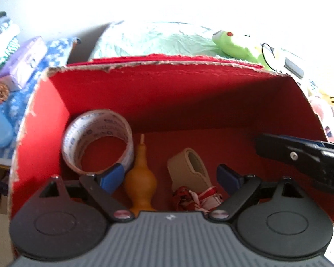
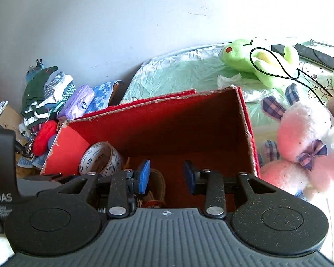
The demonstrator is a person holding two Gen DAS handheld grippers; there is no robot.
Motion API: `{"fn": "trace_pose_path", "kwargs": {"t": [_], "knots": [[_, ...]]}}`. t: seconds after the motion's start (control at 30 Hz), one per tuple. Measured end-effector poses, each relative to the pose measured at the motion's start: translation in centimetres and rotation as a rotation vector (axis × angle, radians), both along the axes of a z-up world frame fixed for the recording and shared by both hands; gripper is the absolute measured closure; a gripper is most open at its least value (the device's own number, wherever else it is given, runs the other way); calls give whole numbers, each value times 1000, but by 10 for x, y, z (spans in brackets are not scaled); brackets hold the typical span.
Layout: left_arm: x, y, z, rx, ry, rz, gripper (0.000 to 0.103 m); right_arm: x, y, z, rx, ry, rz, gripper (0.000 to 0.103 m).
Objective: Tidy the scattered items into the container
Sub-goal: 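Open both tools and release the scarf inside the box, then withdraw both tools from the box toward the red gift box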
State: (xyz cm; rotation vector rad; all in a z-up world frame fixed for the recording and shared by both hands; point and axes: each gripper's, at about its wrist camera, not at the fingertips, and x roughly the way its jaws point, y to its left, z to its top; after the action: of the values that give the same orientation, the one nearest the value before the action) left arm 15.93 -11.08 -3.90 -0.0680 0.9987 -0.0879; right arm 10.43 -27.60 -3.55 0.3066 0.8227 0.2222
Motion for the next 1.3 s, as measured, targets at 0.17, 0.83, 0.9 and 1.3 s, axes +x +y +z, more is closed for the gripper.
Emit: {"fn": "trace_pose_path", "kwargs": {"t": [0.17,0.83,0.9,1.3], "knots": [[-5,-15,3,114,-26,11,12,-5,4,0,-38,-11,55,63],[-68,-32,67,151,-270,240,0,-50,-24,40,-18,-339,104,36],[-79,-33,75,145,-280,264,0,-56,-29,45,-12,-348,136,39],[-167,-49,73,11,-222,129,0,-115,-81,38,76,-361,385,59]]}}
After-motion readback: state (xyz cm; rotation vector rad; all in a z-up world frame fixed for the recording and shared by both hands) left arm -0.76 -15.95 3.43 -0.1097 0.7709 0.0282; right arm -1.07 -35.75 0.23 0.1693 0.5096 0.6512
